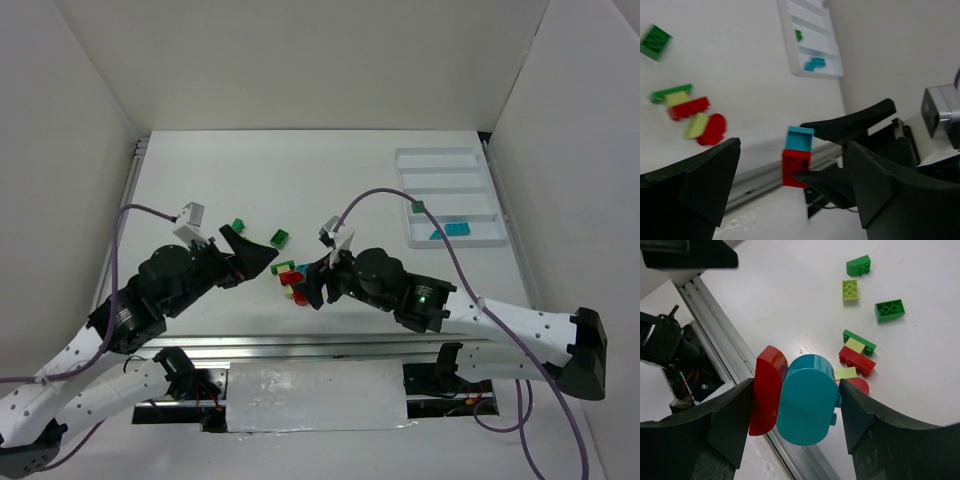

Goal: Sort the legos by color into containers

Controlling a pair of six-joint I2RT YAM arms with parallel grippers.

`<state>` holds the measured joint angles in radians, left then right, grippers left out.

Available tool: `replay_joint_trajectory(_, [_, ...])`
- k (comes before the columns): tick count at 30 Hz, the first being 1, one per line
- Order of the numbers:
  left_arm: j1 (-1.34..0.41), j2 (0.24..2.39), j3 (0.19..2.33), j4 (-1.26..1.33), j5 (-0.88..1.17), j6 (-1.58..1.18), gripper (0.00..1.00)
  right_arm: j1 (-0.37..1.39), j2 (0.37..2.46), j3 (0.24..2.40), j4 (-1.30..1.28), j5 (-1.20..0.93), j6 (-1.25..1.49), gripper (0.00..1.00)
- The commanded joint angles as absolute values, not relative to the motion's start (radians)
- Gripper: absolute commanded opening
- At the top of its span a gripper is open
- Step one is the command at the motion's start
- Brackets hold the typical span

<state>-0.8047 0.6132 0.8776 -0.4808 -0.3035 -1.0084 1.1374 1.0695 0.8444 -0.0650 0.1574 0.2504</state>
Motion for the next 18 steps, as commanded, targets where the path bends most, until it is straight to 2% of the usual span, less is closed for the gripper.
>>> replay_joint_trajectory(1, [-0.802,0.696,0.881,-0.263,-0.037,-1.129,0.99,1.149,0.973,0.816,-0.017,0.212,0.196,0.15])
replay_joint_trajectory(9, [-0.805,0.793,0.785,-0.057,0.096,-1.158,0.89,1.152,0.926,0.811,-0.049,0.278,0.233,0.16])
replay_joint_trajectory(15, [-0.808,0.863,0.767,0.061,0.191,-1.123,0.85,1.149,0.954,0.851,-0.095,0.302,0.256,0.16])
replay_joint_trajectory(17, [-0.819,0.885,0.773,0.092,0.213,-1.111,0.78,1.150,0.959,0.867,-0.112,0.319,0.270,0.17])
replay_joint_trajectory(18, [-0.824,0.906,0.788,0.087,0.215,-1.098,0.69,1.149,0.962,0.871,-0.117,0.327,0.276,0.17])
